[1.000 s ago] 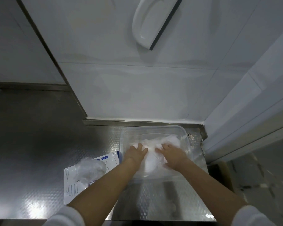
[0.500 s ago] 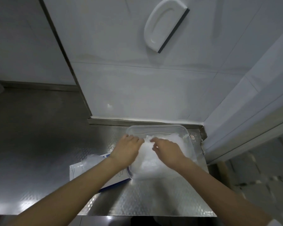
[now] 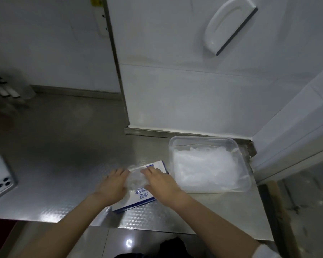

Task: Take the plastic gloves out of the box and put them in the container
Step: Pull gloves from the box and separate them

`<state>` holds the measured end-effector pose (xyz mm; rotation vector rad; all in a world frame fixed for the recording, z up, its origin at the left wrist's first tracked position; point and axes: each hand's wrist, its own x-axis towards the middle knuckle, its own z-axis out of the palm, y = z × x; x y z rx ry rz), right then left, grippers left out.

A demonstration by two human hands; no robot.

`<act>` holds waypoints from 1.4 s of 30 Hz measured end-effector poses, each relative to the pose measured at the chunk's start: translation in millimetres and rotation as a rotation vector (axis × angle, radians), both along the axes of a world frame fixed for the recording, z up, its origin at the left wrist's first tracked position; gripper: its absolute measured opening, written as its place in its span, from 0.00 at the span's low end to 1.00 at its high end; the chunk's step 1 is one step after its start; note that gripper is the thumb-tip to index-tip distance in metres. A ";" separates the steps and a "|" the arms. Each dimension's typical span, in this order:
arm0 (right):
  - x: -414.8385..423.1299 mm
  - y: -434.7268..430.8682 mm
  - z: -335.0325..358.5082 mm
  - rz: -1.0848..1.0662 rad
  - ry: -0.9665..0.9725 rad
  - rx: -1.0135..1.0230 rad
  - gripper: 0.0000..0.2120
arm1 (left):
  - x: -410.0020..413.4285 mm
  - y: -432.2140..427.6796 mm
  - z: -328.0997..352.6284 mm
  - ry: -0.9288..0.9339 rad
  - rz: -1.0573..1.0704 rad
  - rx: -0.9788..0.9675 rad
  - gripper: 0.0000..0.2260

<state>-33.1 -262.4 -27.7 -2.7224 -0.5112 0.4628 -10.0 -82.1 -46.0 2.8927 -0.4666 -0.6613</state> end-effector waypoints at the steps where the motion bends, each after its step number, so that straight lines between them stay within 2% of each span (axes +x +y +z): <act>1: 1.0 5.7 -4.2 -0.030 0.016 -0.008 0.26 | -1.3 2.0 -0.9 -0.005 -0.010 -0.010 0.24; 5: 5.3 20.5 -10.4 -0.214 0.085 0.108 0.30 | -3.7 6.2 0.1 -0.034 -0.042 -0.021 0.24; 7: 7.7 21.1 -10.2 -0.292 0.087 0.138 0.27 | -4.0 7.5 0.0 -0.027 -0.054 -0.017 0.26; 12: 15.9 20.3 -1.3 -0.280 0.019 -0.027 0.13 | -7.0 7.5 -5.2 -0.039 -0.049 -0.004 0.29; 17: 20.7 12.6 13.0 -0.271 -0.082 -0.093 0.13 | -6.7 7.5 -7.6 -0.039 -0.020 -0.011 0.27; 23: 22.1 -8.1 35.6 -0.397 -0.190 -0.088 0.13 | -6.3 4.2 -6.4 -0.033 -0.006 -0.016 0.28; 27: 23.2 -23.7 42.7 -0.544 -0.218 0.007 0.14 | -5.5 2.5 -5.4 -0.028 -0.005 0.002 0.28; 30: 23.1 -34.2 46.7 -0.651 -0.212 0.198 0.08 | -6.0 1.7 -4.2 -0.019 -0.001 0.008 0.28; 32: 23.6 -40.3 52.4 -0.708 -0.235 0.350 0.10 | -5.5 1.8 -4.9 -0.005 -0.001 0.004 0.27; 38: 29.6 -64.9 82.1 -0.710 -0.324 0.515 0.10 | 16.5 1.1 13.3 0.159 -0.064 -0.003 0.27; 40: 30.1 -73.1 90.0 -0.675 -0.336 0.526 0.09 | 30.1 -2.1 28.7 0.114 -0.003 -0.130 0.26; 42: 28.9 -80.5 95.9 -0.643 -0.344 0.534 0.09 | 41.9 -12.6 50.4 0.017 0.115 -0.380 0.27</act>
